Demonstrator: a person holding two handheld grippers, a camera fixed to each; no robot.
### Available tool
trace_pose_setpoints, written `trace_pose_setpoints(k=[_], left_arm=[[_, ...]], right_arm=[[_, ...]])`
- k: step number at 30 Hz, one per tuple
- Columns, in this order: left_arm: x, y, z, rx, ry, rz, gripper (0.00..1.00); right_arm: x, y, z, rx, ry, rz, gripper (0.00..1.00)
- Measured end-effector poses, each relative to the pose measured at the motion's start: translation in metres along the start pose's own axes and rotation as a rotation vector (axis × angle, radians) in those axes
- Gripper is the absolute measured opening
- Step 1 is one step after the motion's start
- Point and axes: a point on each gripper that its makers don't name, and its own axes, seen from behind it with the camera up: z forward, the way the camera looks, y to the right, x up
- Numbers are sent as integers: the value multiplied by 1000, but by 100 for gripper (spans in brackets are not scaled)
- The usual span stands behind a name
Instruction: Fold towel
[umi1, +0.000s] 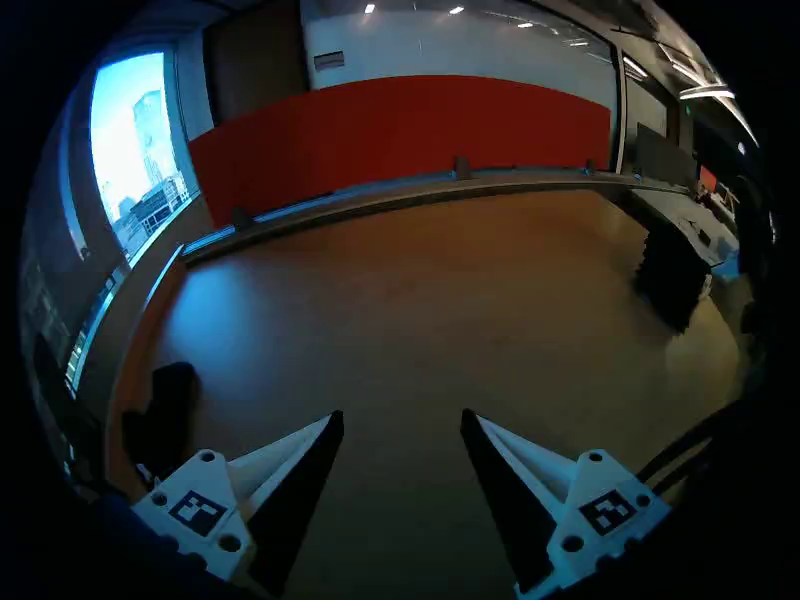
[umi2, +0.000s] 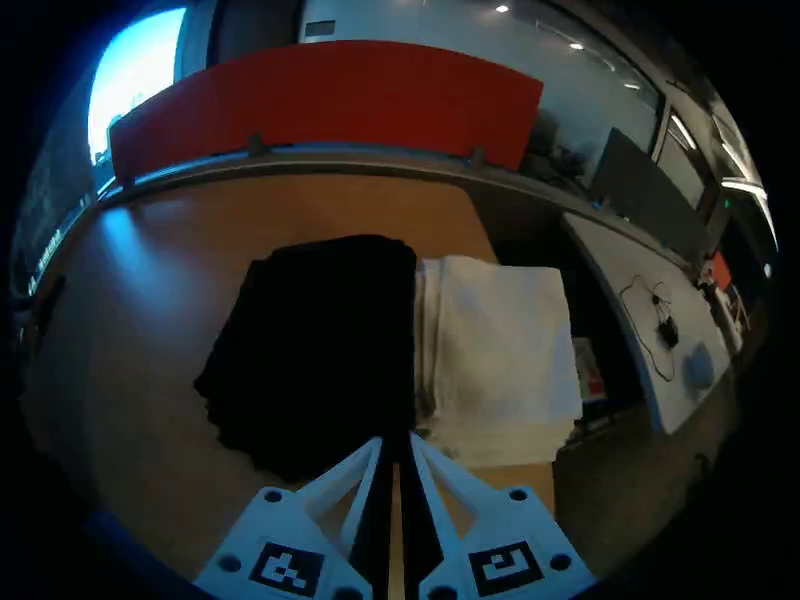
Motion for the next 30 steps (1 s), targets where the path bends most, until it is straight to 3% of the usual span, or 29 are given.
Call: trace_pose_setpoints(k=[6,13,15,18,21,24,30], left_arm=[[-1,-4,-1,6,0,3,87],[2,-8,-2,9,8,-4,87],[3,-9,-2,8,12,-6,87],[4,-10,0,2,17,-9,87],[5,-9,2,-8,18,-10,87],[9,-6,5,-16,24,-4,86],[20,-5,7,-25,44,9,87]], right_arm=[[-5,2,3,-23,-8,15,6],[-12,6,-7,-56,2,30,14],[-12,5,-12,-63,13,39,26],[-8,-1,-19,-62,42,57,61],[-1,-9,-26,-58,79,71,87],[4,-15,-31,-55,102,77,99],[15,-28,-40,-52,142,71,100]])
